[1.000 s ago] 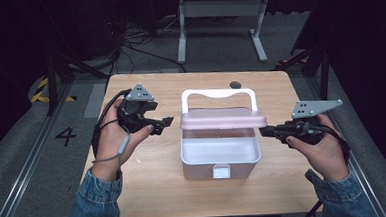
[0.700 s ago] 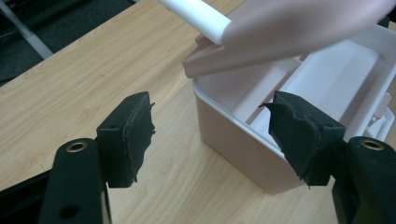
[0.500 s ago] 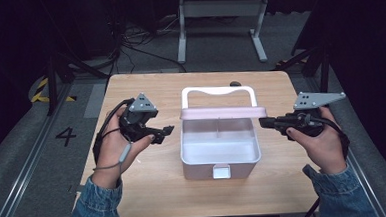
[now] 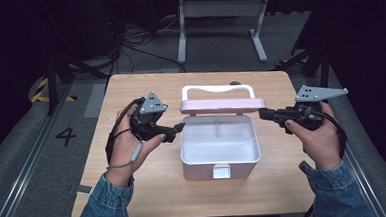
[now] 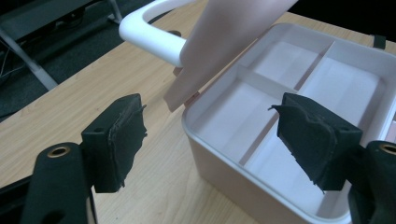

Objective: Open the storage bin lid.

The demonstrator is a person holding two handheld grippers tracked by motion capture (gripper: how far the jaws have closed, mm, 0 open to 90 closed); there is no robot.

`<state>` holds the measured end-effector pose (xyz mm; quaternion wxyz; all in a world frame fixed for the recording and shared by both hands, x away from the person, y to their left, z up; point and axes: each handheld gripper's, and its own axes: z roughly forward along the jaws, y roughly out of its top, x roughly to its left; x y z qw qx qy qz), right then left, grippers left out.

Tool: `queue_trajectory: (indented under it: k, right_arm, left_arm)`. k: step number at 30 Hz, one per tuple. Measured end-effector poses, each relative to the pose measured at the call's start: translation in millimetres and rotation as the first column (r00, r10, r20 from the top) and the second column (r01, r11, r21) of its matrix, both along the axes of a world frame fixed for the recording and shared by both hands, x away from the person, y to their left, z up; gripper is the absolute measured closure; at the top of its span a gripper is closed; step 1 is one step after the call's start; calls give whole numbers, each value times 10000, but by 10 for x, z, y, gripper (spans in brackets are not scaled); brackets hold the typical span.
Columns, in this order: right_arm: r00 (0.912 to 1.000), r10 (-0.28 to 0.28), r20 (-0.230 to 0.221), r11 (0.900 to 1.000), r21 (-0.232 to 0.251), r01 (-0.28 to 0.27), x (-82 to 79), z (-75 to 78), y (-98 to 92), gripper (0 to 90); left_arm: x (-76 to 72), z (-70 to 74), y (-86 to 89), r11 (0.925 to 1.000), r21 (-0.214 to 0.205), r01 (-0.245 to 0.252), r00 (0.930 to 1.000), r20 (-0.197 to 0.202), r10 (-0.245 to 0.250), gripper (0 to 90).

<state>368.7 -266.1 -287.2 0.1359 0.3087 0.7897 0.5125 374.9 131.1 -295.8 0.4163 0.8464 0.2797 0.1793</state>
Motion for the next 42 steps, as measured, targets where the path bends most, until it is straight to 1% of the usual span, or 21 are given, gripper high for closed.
queue_trajectory:
  k: [2, 4, 5, 9, 13, 14, 15, 18, 19, 20, 21, 22, 23, 24, 26, 27, 28, 30, 32, 36, 42]
  right_arm:
    - [10000, -91, -41, 9999, 110, 91, 10, 2, 1, 900]
    - [9999, -161, -27, 9998, 146, 161, 13, 3, 7, 900]
    - [9998, -183, -15, 9997, 157, 183, 12, 2, 9, 900]
    - [9996, -286, -28, 9995, 160, 286, 5, 14, 10, 900]
    - [9993, -364, -116, 9992, 172, 366, -1, 21, 11, 900]
    - [9992, -375, -110, 9992, 159, 377, -1, 23, 9, 900]
    - [9992, -375, -110, 9992, 159, 377, -1, 23, 9, 900]
    - [9992, -380, -92, 9991, 176, 381, 5, 29, -6, 900]
    - [9992, -381, -86, 9991, 165, 383, 5, 30, -8, 900]
    - [9992, -379, -99, 9991, 171, 380, 5, 30, -11, 900]
    - [9992, -394, -101, 9991, 168, 396, 5, 30, -13, 900]
    - [9991, -399, -111, 9990, 192, 402, 4, 30, -15, 900]
    - [9991, -398, -131, 9990, 189, 400, 4, 32, -16, 900]
    - [9991, -401, -117, 9990, 190, 403, 6, 34, -16, 900]
    - [9991, -399, -124, 9990, 203, 401, 7, 39, -15, 900]
    - [9991, -406, -109, 9990, 206, 408, 11, 44, -17, 900]
    - [9991, -406, -109, 9990, 206, 408, 11, 44, -17, 900]
    - [9990, -412, -146, 9990, 191, 415, 15, 48, -21, 900]
    - [9991, -433, -42, 9990, 115, 433, 7, 52, -27, 900]
    - [9989, -469, 49, 9989, -45, 470, -56, 58, -52, 891]
    - [9984, -573, 5, 9981, -206, 573, -157, 14, -156, 873]
  left_arm:
    - [38, 7, -33, 9998, 52, 170, 9998, 98, -171, 243]
    - [66, 11, -63, 9995, -85, 288, 9996, 53, -288, 285]
    - [89, 18, -77, 9994, -22, 339, 9994, 92, -339, 297]
    - [175, 62, -121, 9997, -97, 237, 9996, 158, -236, 324]
    - [219, 125, -173, 9990, -228, 394, 9987, 317, -387, 355]
    - [239, 154, -206, 9978, -169, 635, 9965, 561, -625, 365]
    - [239, 154, -206, 9978, -169, 635, 9965, 561, -625, 379]
    - [289, 172, -253, 9945, -153, 1035, 9918, 776, -1020, 399]
    - [309, 182, -263, 9928, 4, 1202, 9892, 842, -1198, 410]
    - [322, 185, -272, 9913, -3, 1313, 9875, 881, -1308, 442]
    - [341, 194, -280, 9890, 24, 1481, 9856, 821, -1478, 454]
    - [353, 196, -291, 9885, -72, 1512, 9856, 777, -1502, 460]
    - [365, 205, -296, 9880, -44, 1541, 9853, 748, -1534, 477]
    - [371, 215, -300, 9875, -6, 1578, 9849, 717, -1574, 519]
    - [376, 234, -317, 9879, -96, 1548, 9860, 648, -1539, 556]
    - [380, 248, -321, 9883, 7, 1526, 9860, 685, -1523, 589]
    - [380, 256, -329, 9893, 44, 1460, 9870, 669, -1459, 589]
    - [385, 271, -350, 9917, 313, 1248, 9885, 825, -1270, 610]
    - [398, 282, -361, 9924, 480, 1133, 9889, 916, -1173, 628]
    - [452, 292, -361, 9940, 375, 1030, 9907, 853, -1059, 650]
    - [538, 301, -351, 9962, 94, 870, 9937, 702, -875, 671]
